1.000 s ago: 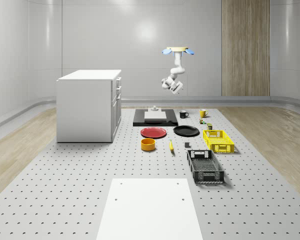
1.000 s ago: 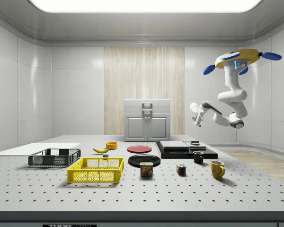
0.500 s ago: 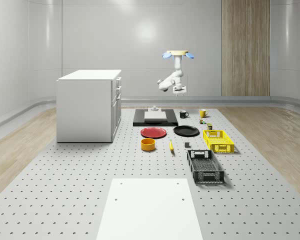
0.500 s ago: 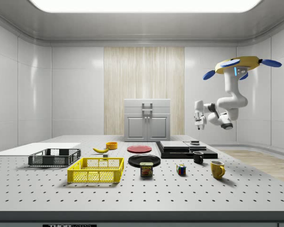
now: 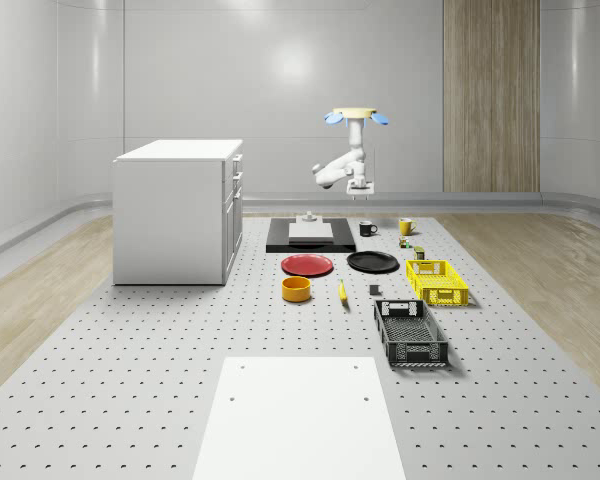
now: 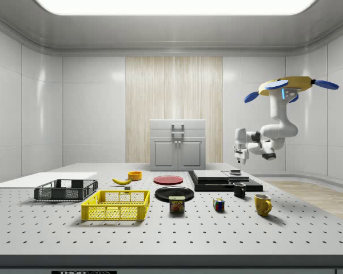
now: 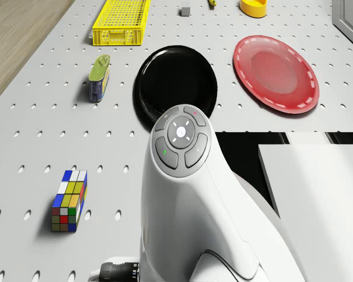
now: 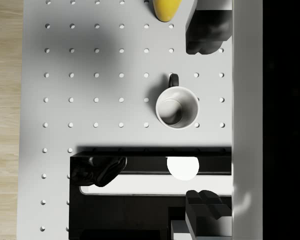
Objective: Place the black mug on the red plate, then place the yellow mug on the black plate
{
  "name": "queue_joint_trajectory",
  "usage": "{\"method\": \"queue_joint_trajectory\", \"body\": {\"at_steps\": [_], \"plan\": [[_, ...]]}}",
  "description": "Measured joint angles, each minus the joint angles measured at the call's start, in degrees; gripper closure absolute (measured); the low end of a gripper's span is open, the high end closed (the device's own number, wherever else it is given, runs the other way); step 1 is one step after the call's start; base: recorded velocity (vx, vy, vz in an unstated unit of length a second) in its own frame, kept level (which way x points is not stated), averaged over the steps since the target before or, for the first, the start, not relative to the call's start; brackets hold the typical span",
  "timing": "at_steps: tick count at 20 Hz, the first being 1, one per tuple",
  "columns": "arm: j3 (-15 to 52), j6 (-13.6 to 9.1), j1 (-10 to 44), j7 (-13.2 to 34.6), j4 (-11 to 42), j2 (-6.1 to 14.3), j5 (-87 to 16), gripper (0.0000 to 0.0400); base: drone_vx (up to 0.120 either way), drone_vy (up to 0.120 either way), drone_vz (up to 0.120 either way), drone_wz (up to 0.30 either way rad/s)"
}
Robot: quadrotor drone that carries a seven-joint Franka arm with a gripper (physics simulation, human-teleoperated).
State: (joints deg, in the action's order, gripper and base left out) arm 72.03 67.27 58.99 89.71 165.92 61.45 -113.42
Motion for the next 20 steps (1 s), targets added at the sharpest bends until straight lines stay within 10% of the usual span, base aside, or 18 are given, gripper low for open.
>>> {"method": "queue_joint_trajectory", "body": {"at_steps": [20], "plan": [[2.4, 4.8, 3.0, 2.6, -0.4, 6.1, 2.9, 0.0000, 0.030, -0.010, -0.120, 0.000]]}}
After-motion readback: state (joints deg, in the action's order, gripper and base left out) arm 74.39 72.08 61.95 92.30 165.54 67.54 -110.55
